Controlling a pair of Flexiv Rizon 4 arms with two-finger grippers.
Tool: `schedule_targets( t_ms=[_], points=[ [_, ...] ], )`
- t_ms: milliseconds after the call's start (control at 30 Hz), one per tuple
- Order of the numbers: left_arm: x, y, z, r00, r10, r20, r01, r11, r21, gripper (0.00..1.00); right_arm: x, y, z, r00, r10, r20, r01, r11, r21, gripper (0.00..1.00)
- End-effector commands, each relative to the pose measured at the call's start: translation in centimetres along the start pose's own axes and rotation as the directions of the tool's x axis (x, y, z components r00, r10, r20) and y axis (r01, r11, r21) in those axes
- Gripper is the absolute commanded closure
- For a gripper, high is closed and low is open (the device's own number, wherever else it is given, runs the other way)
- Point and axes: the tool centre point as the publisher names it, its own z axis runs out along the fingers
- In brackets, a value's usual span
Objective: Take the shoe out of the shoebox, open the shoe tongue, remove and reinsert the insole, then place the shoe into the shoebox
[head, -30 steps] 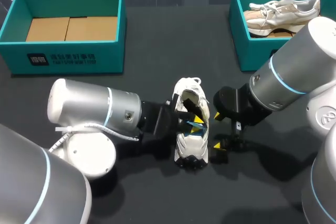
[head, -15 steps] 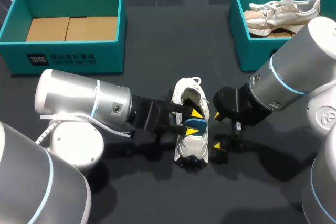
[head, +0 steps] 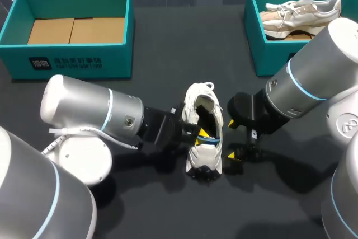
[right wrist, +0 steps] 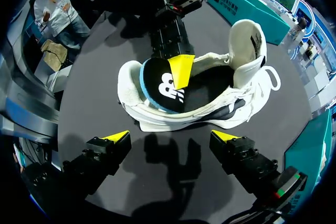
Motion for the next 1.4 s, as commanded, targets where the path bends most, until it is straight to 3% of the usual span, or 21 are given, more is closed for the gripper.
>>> schedule_targets(
  t_ms=[33, 500, 600, 900, 1033, 1400],
  points=[
    [-0.5, 1.6, 2.5, 0.999, 0.026, -0.02, -0.028, 0.996, -0.089, 1.0, 0.1, 0.0, 0.1, 1.0, 0.0, 0.002, 0.0, 1.0, -0.001, 0.0],
    [-1.5, 5.3, 2.4, 0.989, 0.135, 0.067, -0.113, 0.958, -0.263, 1.0, 0.1, 0.0, 0.1, 1.0, 0.0, 0.002, 0.0, 1.0, -0.001, 0.0],
    [-1.8, 5.6, 2.2, 0.989, 0.126, 0.079, -0.101, 0.958, -0.268, 1.0, 0.1, 0.0, 0.1, 1.0, 0.0, 0.002, 0.0, 1.0, -0.001, 0.0],
    [-2.0, 3.0, 0.8, 0.996, -0.003, 0.091, 0.014, 0.992, -0.125, 1.0, 0.1, 0.0, 0.1, 1.0, 0.0, 0.002, 0.0, 1.0, -0.001, 0.0],
    [-2.2, 1.7, 0.1, 0.995, -0.042, 0.092, 0.048, 0.997, -0.062, 0.77, 0.1, 0.0, 0.1, 1.0, 0.0, 0.002, 0.0, 1.0, -0.001, 0.0],
    [-2.6, -0.8, -1.1, 0.993, -0.092, 0.072, 0.089, 0.995, 0.043, 0.71, 0.1, 0.0, 0.1, 1.0, 0.0, 0.002, 0.0, 1.0, -0.001, 0.0]
  ],
)
